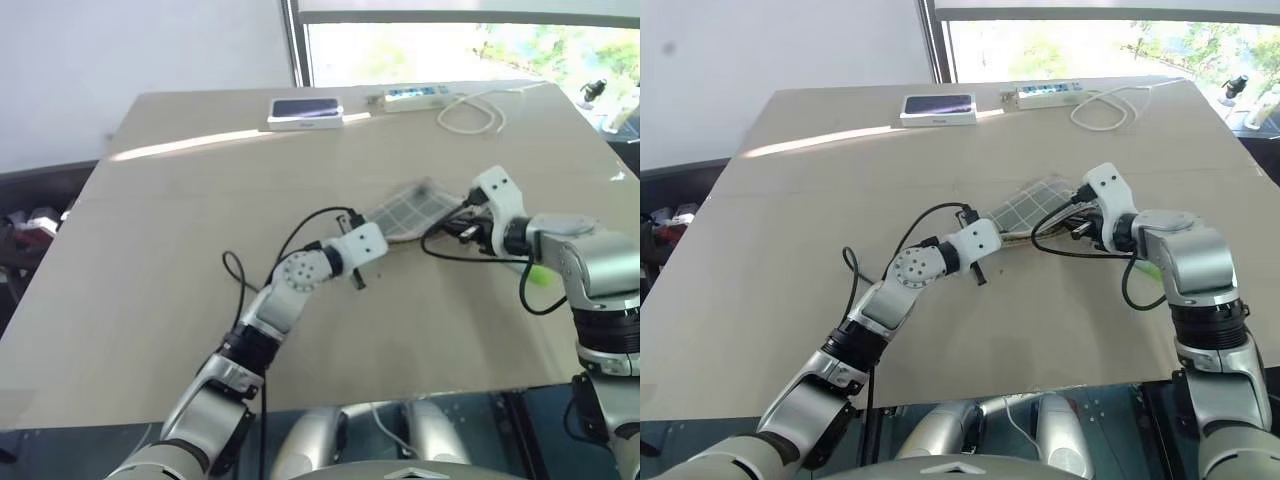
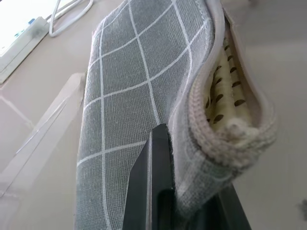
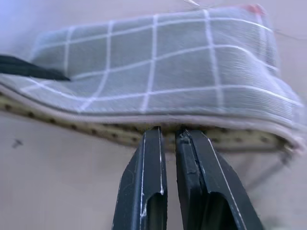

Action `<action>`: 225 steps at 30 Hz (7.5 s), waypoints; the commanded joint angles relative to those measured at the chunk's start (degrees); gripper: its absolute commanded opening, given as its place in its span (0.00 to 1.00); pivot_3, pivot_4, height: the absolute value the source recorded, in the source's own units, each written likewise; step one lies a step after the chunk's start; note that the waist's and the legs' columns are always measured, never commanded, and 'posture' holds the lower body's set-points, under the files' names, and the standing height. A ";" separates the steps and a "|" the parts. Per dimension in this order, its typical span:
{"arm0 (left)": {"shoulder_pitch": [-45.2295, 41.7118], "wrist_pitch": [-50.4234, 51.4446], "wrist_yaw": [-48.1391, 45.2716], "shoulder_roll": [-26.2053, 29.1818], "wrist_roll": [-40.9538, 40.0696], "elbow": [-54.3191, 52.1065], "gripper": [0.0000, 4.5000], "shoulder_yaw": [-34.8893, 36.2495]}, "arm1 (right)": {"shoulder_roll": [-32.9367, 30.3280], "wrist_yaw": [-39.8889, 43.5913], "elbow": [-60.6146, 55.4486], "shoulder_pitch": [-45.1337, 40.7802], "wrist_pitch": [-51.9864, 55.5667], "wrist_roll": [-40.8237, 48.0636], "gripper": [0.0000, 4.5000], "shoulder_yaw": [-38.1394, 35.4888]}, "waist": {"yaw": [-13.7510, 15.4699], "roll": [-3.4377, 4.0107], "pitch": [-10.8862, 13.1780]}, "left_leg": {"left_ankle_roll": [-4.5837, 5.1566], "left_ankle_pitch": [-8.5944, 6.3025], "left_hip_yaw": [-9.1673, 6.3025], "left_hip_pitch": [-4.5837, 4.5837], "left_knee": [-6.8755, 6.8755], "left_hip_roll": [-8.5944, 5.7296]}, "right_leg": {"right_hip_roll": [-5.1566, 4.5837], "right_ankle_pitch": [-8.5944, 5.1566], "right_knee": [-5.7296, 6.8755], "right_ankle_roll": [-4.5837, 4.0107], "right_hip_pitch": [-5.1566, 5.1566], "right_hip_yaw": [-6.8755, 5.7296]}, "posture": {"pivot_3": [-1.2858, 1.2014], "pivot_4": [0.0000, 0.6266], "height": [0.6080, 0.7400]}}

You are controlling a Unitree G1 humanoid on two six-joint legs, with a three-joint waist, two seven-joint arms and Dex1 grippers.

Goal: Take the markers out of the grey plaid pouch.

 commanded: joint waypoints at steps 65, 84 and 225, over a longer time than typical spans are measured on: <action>-21.06 -22.96 -14.41 13.16 4.48 2.64 0.00 1.06 | 2.83 4.09 12.77 -6.57 -29.95 -15.75 0.98 16.25 | -0.33 0.01 0.00 | -0.02 0.02 0.06 -0.66 0.05 -0.01 | 0.03 0.00 0.09 0.00 -0.70 -0.19 | 0.52 0.24 1.00; -16.95 -15.71 -19.07 10.86 -2.81 -3.55 0.00 1.75 | 8.19 1.11 36.30 -10.33 -39.18 -20.43 0.98 19.30 | -1.83 0.00 0.00 | -0.02 0.02 0.08 -0.64 0.10 -0.01 | 0.04 0.00 0.14 0.00 -0.68 -0.19 | 0.52 0.24 1.00; -12.18 6.27 -16.90 -1.43 -22.30 1.60 0.00 12.71 | 4.18 1.99 16.51 -7.20 -21.94 -7.10 0.97 7.78 | -1.84 0.02 -0.09 | -0.09 0.07 0.07 -0.60 0.22 -0.03 | -0.01 0.01 0.35 0.00 -0.69 -0.15 | 0.52 0.24 1.00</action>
